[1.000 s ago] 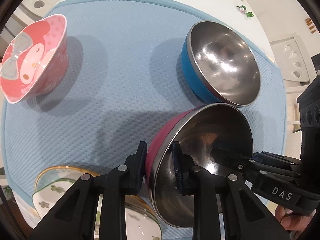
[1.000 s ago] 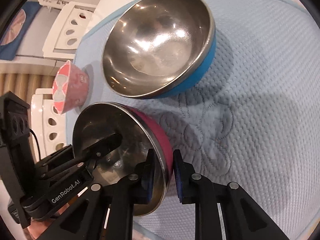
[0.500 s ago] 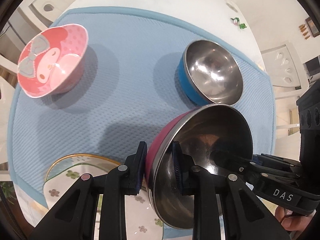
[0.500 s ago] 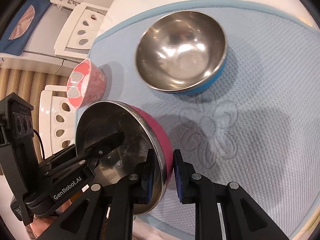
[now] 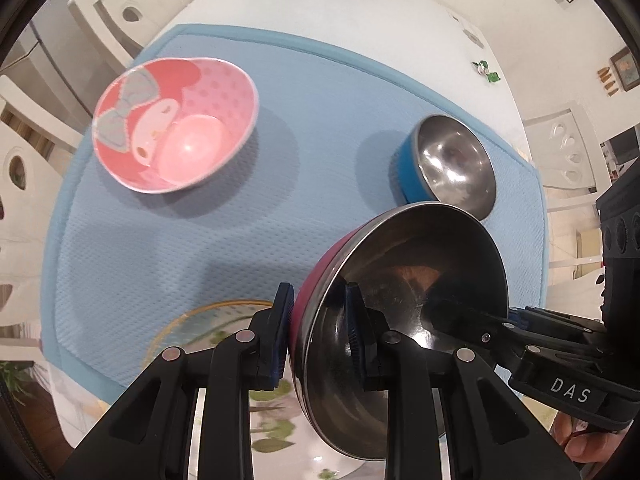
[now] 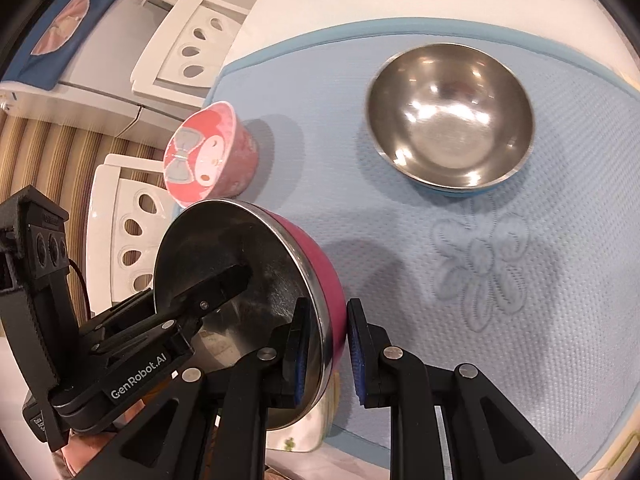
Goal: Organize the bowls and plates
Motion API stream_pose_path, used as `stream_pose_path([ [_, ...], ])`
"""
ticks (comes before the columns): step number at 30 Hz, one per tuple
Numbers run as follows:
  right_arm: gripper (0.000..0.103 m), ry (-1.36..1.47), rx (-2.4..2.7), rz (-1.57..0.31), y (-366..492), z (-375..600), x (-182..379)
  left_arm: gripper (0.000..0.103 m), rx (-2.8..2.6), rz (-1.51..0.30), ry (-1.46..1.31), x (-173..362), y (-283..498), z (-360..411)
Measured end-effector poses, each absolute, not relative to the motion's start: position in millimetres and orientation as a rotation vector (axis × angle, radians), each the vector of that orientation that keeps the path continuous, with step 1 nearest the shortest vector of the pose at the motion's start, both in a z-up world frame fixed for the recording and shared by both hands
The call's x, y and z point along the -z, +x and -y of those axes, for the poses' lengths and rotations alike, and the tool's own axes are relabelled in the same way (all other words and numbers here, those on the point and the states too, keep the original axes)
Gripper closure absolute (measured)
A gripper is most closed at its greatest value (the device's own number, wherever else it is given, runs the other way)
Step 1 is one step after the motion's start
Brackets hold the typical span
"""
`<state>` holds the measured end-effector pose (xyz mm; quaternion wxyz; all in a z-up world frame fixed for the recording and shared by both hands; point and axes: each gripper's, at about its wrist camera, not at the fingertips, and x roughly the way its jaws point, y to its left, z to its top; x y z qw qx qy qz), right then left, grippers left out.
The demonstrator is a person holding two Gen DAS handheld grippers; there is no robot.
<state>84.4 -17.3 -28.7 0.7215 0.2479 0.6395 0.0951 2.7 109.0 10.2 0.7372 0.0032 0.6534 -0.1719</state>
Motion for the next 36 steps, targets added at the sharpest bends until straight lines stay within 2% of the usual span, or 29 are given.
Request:
stream_pose_path([
  [15,0.084,0.511,-0.212,-1.397,125,-52,3,0.081,0.401,-1.359,-0.002,-47,54,-180],
  [25,0.084,0.445,-0.296,-1.371,195,-75,-23,0.081,0.345,-1.297,-0.09,-64,104,-208],
  [31,0.084,0.434,-0.317,-1.358,236,-79,-30,0.081,0.314,-1.284,-0.115,-59,136,-212],
  [36,0.084,0.398,-0.333,-1.403,260,-92,-13,0.081,0.269,-1.301,-0.121,-41,150,-218],
])
